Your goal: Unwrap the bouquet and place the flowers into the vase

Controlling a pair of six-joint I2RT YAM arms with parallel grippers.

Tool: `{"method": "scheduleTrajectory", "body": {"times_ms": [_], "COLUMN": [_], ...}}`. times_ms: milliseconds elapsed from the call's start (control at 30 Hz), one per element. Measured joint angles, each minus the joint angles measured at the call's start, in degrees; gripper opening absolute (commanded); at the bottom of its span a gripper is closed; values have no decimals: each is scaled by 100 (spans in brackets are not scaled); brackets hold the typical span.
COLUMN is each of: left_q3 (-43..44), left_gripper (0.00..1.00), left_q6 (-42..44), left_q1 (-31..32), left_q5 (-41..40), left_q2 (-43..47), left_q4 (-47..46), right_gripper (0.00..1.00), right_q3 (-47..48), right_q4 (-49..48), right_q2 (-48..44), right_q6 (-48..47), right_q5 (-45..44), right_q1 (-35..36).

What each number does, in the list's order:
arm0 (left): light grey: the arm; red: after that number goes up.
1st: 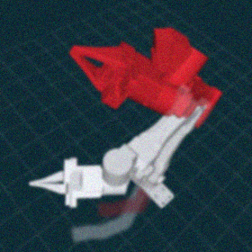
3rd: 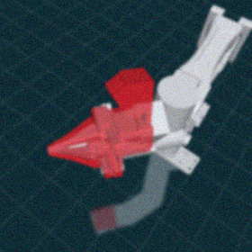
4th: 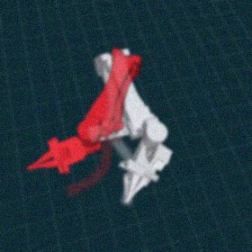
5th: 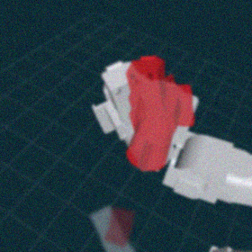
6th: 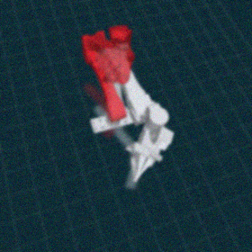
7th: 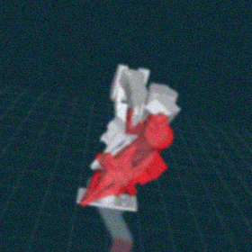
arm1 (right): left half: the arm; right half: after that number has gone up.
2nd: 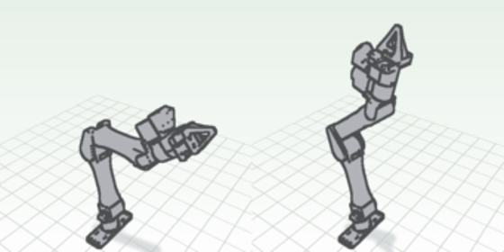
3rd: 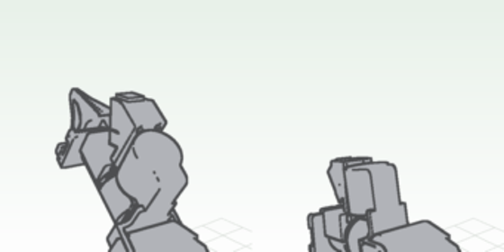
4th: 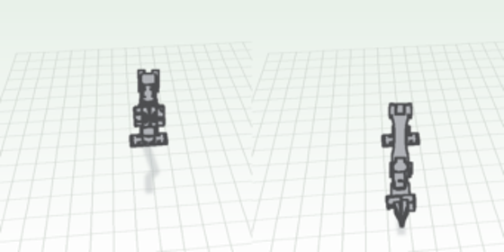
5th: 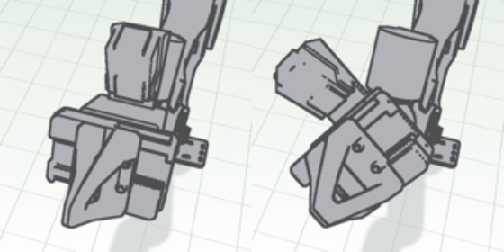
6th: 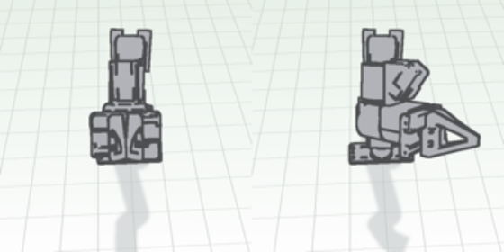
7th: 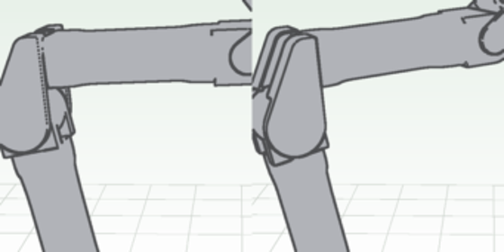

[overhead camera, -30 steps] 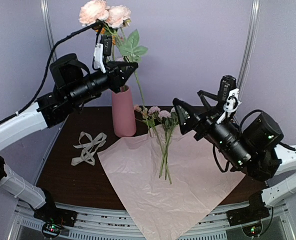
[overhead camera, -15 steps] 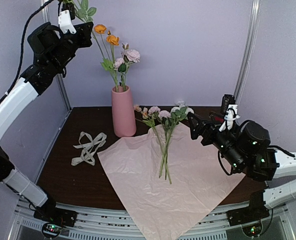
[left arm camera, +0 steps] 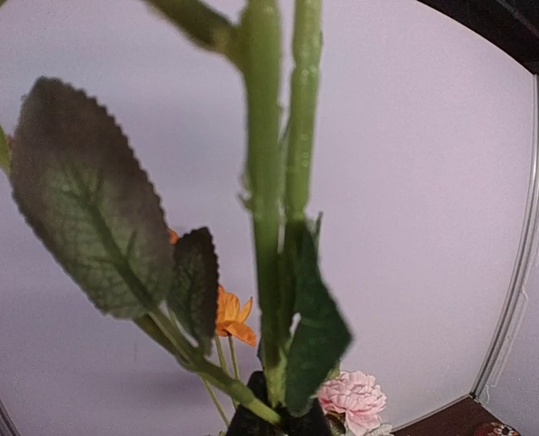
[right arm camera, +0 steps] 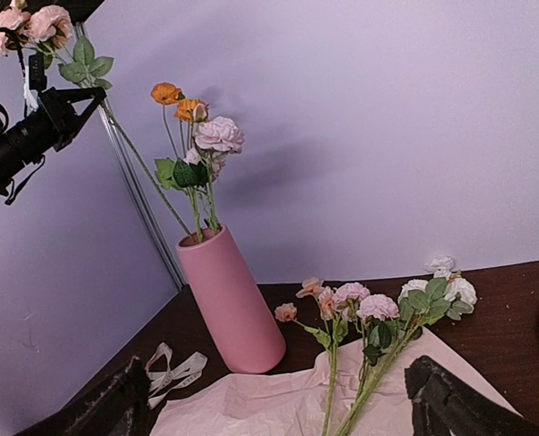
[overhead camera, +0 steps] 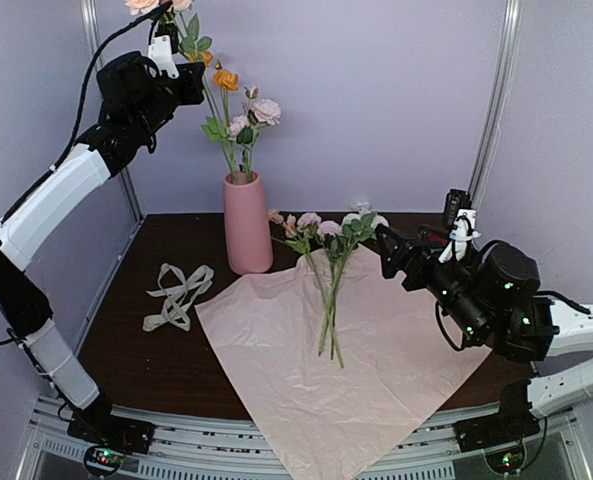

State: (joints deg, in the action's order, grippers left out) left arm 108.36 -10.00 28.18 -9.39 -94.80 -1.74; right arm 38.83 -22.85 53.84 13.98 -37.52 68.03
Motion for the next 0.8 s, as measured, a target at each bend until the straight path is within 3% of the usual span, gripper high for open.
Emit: {"method": "scheduleTrajectory", "body": {"times_ms": [800], "left_q3": [-931], "left_gripper": [0], "left_q6": [-562], "left_q1": [-234], "left_q5": [568], "left_q2": [-828], "left_q4": [-31], "right_gripper": [98], "right_q3": [2], "right_q4": [37], "right_q2": [319], "right_q6": [-35], "right_q5": [-2], "right_q1": [-94]}}
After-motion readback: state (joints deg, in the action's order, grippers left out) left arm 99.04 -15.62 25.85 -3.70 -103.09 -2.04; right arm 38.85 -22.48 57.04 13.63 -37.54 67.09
